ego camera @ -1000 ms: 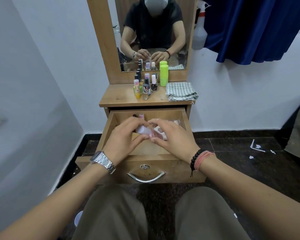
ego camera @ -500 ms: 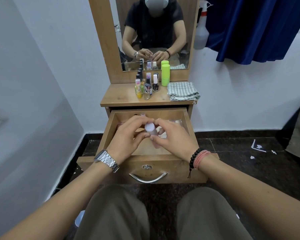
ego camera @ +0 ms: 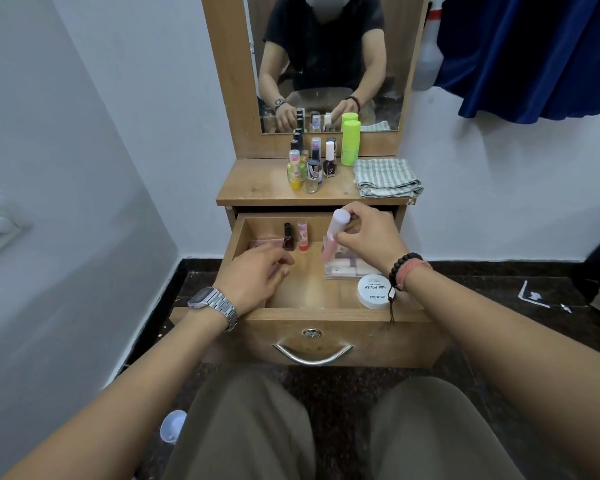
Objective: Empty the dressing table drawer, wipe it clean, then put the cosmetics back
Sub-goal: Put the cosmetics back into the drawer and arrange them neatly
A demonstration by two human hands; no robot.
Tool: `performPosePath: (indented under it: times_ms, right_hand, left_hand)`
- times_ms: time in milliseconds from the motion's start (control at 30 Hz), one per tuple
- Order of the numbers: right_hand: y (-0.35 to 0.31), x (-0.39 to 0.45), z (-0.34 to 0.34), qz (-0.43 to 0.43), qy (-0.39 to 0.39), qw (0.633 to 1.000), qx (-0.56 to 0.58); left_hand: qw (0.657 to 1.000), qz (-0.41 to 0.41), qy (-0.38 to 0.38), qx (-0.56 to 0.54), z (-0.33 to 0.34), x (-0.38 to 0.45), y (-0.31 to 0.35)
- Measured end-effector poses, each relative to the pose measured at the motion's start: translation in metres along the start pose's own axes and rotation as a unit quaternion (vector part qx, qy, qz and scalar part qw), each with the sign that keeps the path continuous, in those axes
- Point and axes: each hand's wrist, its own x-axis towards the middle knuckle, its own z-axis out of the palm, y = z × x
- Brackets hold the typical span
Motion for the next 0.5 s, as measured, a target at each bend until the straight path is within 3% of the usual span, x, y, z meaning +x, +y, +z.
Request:
performPosePath:
  times_ms: [500]
  right_hand:
    - [-0.003, 0.043, 0.037, 0.017, -0.038, 0.996, -0.079]
  left_hand:
    - [0.999, -0.011, -0.026, 0.029, -0.001, -0.004, 0.004]
